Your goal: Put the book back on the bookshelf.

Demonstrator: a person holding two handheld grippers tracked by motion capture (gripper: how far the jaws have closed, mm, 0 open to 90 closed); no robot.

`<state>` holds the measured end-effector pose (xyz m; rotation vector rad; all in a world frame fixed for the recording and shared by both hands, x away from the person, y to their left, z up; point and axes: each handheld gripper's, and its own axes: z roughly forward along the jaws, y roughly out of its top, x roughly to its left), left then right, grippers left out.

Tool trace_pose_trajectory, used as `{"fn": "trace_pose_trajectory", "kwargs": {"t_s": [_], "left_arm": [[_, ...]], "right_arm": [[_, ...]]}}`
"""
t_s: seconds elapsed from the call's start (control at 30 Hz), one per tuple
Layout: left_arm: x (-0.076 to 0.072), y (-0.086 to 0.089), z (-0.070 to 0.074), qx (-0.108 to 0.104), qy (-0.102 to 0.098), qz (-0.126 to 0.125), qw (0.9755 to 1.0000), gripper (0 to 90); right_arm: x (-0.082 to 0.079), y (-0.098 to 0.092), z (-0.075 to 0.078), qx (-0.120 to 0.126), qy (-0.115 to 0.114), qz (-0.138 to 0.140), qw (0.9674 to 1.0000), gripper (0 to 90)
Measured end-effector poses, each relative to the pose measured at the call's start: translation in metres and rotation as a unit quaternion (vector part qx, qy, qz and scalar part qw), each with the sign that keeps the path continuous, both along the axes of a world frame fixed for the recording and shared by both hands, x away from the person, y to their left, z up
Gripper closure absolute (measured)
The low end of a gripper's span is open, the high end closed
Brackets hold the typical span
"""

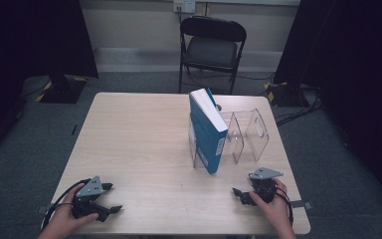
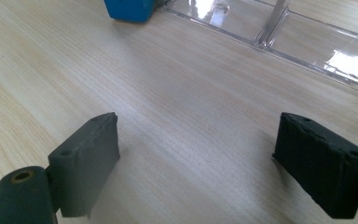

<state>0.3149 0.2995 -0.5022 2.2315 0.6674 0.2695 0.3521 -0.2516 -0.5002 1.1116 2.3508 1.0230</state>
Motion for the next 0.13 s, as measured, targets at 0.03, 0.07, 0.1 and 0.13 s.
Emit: {"fn": "trace_pose_trajectory", "kwargs": {"t_s": [0.03, 0.07, 0.1, 0.13], "left_arm": [[0.0003, 0.0000, -0.0002, 0.000, -0.004, 0.000, 1.0000, 12.1], [0.0002, 0.0000, 0.0000, 0.000, -0.002, -0.001, 1.0000, 12.1], [0.0001, -0.0001, 0.0000, -0.001, -0.002, 0.000, 1.0000, 12.1], [0.0004, 0.0003, 0.0002, 0.002, -0.004, -0.002, 1.0000, 12.1]], "right_arm": [[0.0000, 0.0000, 0.0000, 0.000, 0.000, 0.000, 1.0000, 12.8], [0.0000, 0.0000, 0.0000, 0.000, 0.000, 0.000, 1.0000, 12.9], [-0.0001, 0.0000, 0.0000, 0.000, 0.000, 0.000, 1.0000, 12.9], [0.0000, 0.0000, 0.0000, 0.000, 0.000, 0.000, 1.0000, 12.9]]}}
